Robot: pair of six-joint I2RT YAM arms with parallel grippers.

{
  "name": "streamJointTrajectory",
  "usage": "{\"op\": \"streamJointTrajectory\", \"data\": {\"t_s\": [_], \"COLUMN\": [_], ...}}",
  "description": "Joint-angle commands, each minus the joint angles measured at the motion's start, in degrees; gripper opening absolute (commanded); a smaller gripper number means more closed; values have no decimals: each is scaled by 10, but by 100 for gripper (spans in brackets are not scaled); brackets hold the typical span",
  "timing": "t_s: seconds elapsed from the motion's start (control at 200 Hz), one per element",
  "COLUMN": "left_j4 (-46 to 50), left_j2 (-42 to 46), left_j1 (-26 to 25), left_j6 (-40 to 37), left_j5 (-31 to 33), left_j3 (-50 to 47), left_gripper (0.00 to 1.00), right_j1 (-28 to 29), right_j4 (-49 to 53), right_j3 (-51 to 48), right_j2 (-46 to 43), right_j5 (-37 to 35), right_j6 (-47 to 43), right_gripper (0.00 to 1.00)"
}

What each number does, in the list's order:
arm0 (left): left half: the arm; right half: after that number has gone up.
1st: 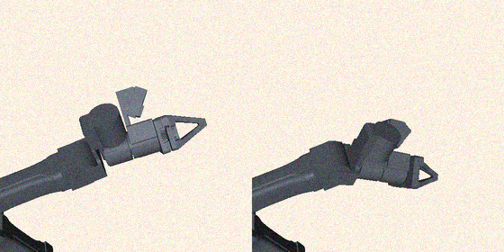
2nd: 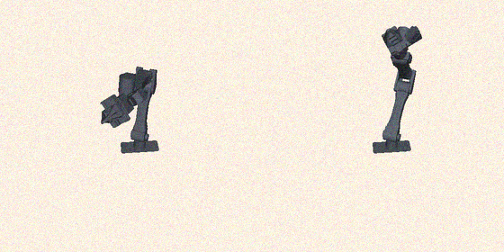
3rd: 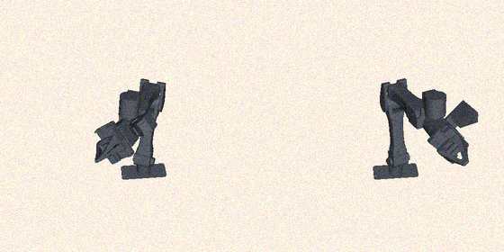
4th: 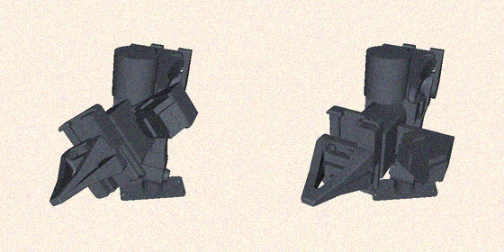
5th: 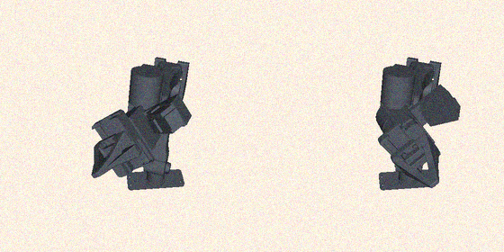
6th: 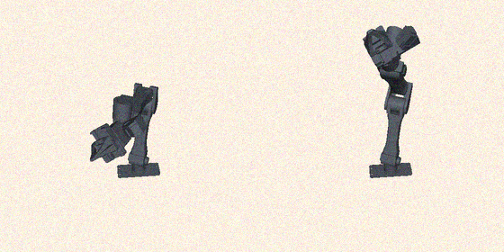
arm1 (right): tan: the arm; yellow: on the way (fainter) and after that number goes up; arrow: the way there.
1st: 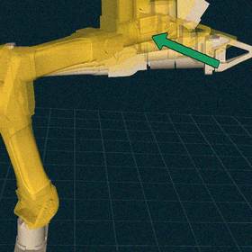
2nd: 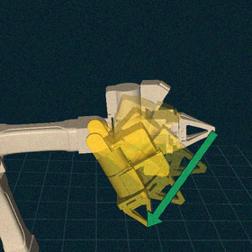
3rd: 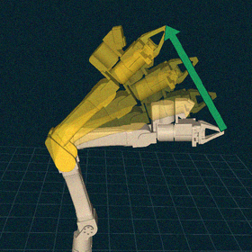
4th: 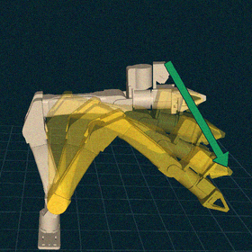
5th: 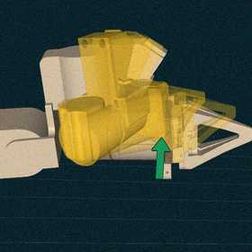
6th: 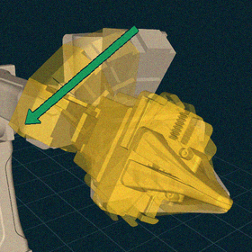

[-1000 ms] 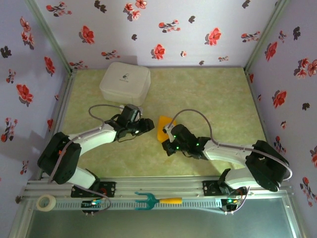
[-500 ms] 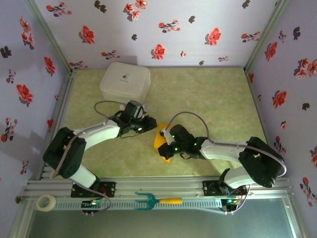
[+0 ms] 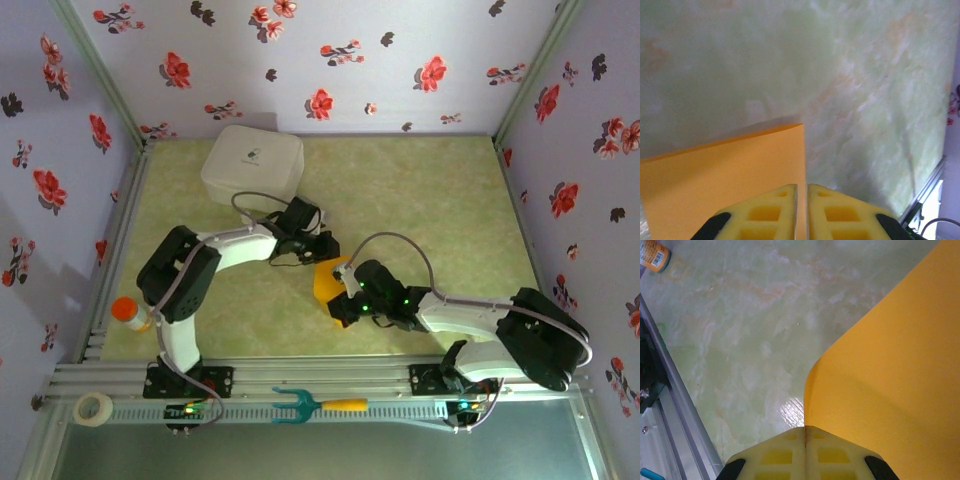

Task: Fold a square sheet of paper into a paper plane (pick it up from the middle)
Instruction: Perform the third fold on the triangle at the bottom-center of the table.

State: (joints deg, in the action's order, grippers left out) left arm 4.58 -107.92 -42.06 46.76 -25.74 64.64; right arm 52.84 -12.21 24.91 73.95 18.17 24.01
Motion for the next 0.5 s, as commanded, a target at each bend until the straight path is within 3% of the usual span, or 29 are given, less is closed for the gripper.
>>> {"op": "streamJointTrajectory", "data": {"t_s": [0.0, 0.265, 0.495], "left_j4": [27, 18, 16], "left_j2": [-30, -53, -56], "left_j1": [-5, -6, -6], "left_j6": [-10, -5, -3], "left_j5": [-1, 5, 7], "left_j3": [4, -22, -29], "left_gripper": [13, 12, 11], "right_j1": [-4, -9, -47], "right_j4": [-10, 9, 48], "right_j3": [-4, 5, 31], "right_j2": [1, 7, 47], "right_j5": [-14, -29, -7], "right_j6": [-12, 4, 39], "right_gripper": [0, 0, 0]}}
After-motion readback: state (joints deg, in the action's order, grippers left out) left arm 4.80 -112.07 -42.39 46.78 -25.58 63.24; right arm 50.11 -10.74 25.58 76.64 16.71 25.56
